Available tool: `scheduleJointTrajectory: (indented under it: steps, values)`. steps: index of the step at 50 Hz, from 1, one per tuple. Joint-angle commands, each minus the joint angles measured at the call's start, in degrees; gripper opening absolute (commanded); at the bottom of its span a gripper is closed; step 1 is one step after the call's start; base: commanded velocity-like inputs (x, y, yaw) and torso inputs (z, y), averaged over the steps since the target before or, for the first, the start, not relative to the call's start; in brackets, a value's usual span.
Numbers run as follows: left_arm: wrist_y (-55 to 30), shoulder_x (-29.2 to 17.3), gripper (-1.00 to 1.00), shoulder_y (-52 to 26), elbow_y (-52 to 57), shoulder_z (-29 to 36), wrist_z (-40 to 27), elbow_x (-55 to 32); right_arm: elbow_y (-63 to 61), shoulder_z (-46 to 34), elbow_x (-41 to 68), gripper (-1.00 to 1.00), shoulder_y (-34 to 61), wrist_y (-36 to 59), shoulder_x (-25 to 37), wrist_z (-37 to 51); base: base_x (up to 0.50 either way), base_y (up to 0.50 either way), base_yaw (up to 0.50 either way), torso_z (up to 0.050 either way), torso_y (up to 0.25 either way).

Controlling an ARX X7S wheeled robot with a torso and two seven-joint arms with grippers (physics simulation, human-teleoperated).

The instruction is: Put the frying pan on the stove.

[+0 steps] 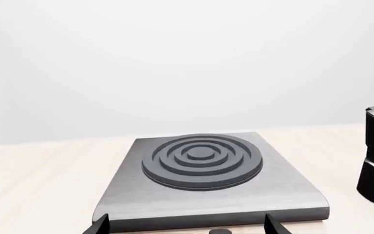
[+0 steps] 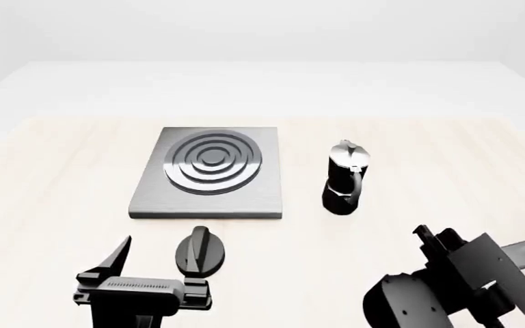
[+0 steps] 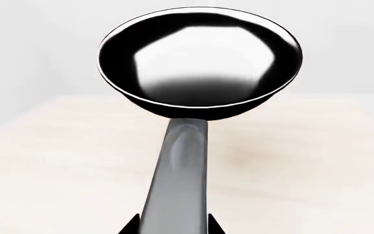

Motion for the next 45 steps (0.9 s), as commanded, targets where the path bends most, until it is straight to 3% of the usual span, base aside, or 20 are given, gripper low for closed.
scheduleJointTrajectory:
  steps: [1,45]
  values:
    - [0.31,-0.06,1.00,-0.04,-0.49,0.27,-0.18,0.02,-6.34,-1.86,-0.70,-1.00,-0.65,1.18,1.60,-1.18,0.00,0.00,0.00,0.000,0.000]
    - [-1.13,-0.94,1.00,-0.92,0.72,1.19,-0.96,-0.25,-16.90,-8.30,2.27,-1.00,-1.63,-1.04,7.57,-13.32,0.00,0.00,0.00,0.000,0.001]
